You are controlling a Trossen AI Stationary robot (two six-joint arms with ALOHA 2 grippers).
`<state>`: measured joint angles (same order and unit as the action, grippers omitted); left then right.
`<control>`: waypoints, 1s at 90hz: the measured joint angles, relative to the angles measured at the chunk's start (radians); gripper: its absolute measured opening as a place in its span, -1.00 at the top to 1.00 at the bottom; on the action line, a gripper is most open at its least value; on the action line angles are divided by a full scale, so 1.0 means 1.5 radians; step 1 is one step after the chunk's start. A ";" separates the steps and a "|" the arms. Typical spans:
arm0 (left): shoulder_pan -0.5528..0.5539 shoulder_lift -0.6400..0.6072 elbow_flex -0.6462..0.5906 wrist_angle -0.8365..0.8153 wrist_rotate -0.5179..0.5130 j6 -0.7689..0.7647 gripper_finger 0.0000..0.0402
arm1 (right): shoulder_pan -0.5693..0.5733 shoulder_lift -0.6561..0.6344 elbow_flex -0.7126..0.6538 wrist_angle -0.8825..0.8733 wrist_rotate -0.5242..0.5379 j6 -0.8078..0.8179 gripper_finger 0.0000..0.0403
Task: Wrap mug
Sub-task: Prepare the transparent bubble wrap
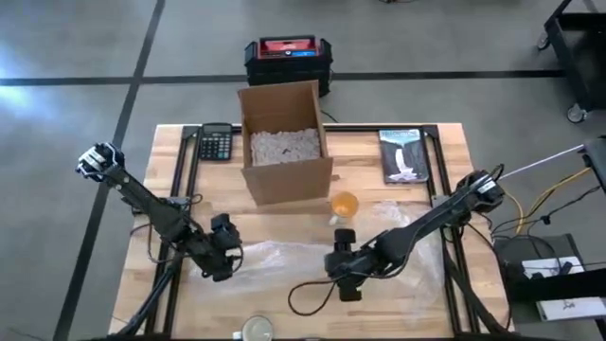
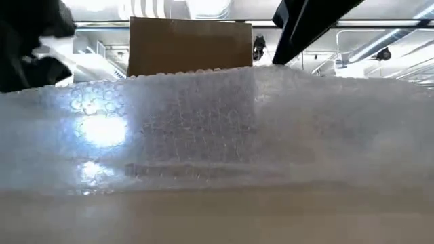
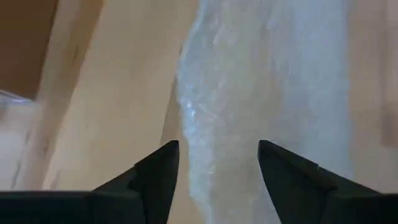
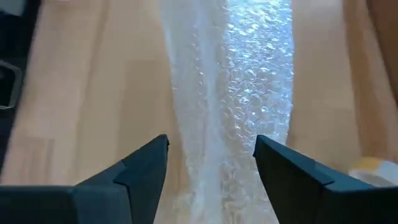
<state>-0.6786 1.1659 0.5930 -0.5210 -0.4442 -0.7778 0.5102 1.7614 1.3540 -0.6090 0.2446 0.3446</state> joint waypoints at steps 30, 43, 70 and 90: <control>0.115 0.088 -0.060 -0.034 -0.187 -0.010 0.45 | -0.009 -0.016 0.009 -0.018 -0.012 -0.022 0.04; 0.139 0.093 -0.054 0.005 -0.155 0.039 0.59 | -0.009 -0.030 0.041 0.004 -0.016 -0.012 0.07; 0.139 0.091 -0.055 0.057 -0.144 0.052 0.71 | -0.046 0.109 0.015 0.149 -0.026 -0.042 0.19; 0.145 0.091 -0.056 0.051 -0.158 0.052 0.71 | -0.056 0.197 0.015 0.156 -0.113 -0.001 0.40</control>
<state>-0.4609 1.3022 0.5083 -0.4439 -0.6815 -0.6992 0.4269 2.0568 1.3767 -0.3747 0.0747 0.3438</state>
